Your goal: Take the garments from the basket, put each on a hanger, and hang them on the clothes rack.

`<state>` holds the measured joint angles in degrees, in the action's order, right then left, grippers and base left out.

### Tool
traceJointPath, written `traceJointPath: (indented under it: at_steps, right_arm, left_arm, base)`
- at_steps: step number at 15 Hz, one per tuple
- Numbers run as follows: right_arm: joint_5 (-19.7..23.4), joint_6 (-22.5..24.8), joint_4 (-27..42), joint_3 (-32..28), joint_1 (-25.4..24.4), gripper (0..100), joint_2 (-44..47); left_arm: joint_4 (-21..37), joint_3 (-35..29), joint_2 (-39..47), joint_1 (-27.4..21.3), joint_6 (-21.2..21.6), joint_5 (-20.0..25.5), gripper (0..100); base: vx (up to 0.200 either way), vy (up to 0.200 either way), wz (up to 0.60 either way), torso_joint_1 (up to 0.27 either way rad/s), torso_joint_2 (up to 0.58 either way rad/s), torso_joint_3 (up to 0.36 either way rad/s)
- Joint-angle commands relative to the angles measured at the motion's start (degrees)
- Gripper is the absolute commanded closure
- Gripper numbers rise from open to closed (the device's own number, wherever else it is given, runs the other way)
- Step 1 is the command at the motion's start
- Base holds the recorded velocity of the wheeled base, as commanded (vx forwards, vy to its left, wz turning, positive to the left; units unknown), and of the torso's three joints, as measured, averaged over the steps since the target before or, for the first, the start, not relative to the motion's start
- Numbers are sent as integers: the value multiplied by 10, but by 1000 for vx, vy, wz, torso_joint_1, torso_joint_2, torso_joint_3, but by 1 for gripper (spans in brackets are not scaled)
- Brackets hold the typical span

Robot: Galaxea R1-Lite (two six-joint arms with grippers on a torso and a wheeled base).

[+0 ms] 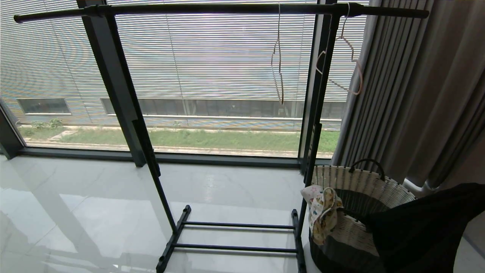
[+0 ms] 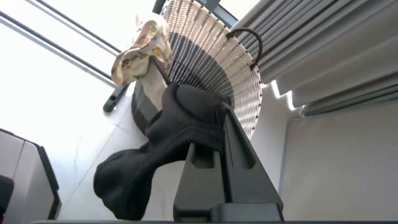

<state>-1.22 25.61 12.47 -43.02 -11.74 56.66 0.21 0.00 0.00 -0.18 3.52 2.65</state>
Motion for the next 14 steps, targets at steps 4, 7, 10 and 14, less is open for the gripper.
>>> traceJointPath:
  at_steps: [4, 7, 10, 14]
  right_arm:
    - [1, -1, -10, -74, -36, 100, 97]
    - [10, -17, -10, -112, -79, 100, 135]
    - [14, -75, -10, -114, -174, 100, 152]
    - [15, -85, -10, -114, -222, 100, 157]
  left_arm:
    - [0, 0, 1, 0, 13, 0, 0]
    - [-1, 0, 1, 1, 25, 1, 0]
    - [-2, 0, 1, -2, 25, 1, 0]
    - [-3, 0, 2, -3, 25, 2, 0]
  base:
    - [-50, 0, 0, 2, 1, 1]
    - [0, 0, 0, 0, 0, 0]
    - [0, 0, 0, 0, 0, 0]
    - [0, 0, 0, 0, 0, 0]
